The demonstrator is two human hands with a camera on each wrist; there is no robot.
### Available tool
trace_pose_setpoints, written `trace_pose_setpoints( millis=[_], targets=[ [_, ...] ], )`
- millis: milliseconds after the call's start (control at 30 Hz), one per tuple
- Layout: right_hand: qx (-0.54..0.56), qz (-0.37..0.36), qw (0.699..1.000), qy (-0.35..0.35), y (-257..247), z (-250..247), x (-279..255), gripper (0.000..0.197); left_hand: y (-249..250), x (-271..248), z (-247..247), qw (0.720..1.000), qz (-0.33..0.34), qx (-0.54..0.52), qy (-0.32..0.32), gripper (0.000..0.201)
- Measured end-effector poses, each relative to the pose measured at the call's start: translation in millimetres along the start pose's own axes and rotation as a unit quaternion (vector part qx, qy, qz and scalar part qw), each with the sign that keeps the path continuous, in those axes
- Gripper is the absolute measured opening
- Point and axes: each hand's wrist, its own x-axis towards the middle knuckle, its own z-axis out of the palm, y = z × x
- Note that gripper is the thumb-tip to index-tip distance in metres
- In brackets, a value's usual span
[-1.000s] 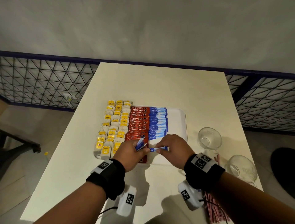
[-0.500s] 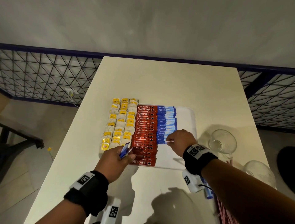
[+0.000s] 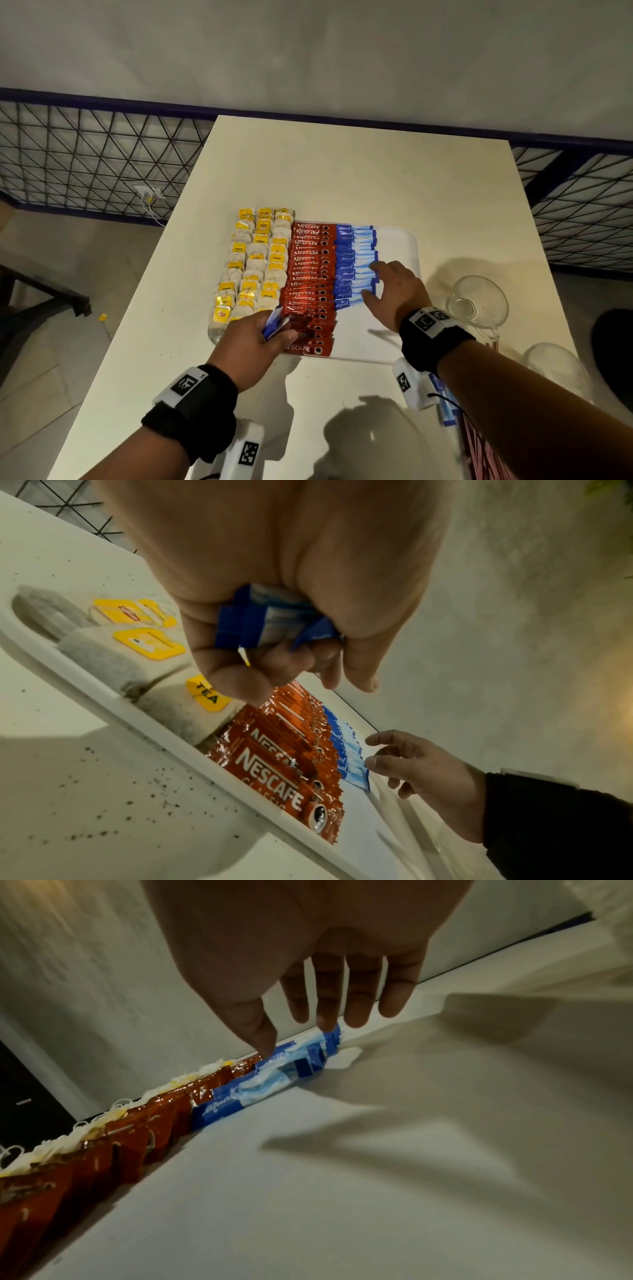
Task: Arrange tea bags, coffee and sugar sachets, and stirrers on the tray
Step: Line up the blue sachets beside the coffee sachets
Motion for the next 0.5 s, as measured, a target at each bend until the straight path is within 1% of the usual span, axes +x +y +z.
trace_pose_setpoints(
  millis=[67, 200, 300, 367, 433, 500],
  targets=[
    [-0.019, 0.004, 1.0, -0.018, -1.2, -1.7, 0.8, 0.053, 0.0, 0.9, 2.2, 1.0, -0.002, 0.002, -0.003, 0.004],
    [-0.029, -0.003, 0.999, -0.031, -0.2, -0.6, 1.5, 0.042, -2.6, 2.4, 5.6, 1.0, -0.008, -0.001, -0.003, 0.016],
    [-0.031, -0.004, 0.999, -0.034, 0.5, 0.5, -0.4, 0.041, -4.0, 3.4, 6.6, 1.0, -0.009, 0.002, -0.003, 0.018],
    [-0.027, -0.01, 0.999, -0.024, 0.8, 1.2, -2.7, 0.042, -5.1, 4.2, 6.7, 1.0, -0.013, 0.005, -0.001, 0.019],
    [-0.016, -0.037, 0.999, -0.001, -0.6, 2.5, -5.2, 0.04, -5.7, 4.8, 7.0, 1.0, -0.016, 0.007, 0.0, 0.018],
    [-0.019, -0.088, 0.996, 0.002, -4.9, 5.9, -5.8, 0.036, -5.6, 4.8, 7.6, 1.0, -0.018, 0.002, -0.001, 0.018]
  ],
)
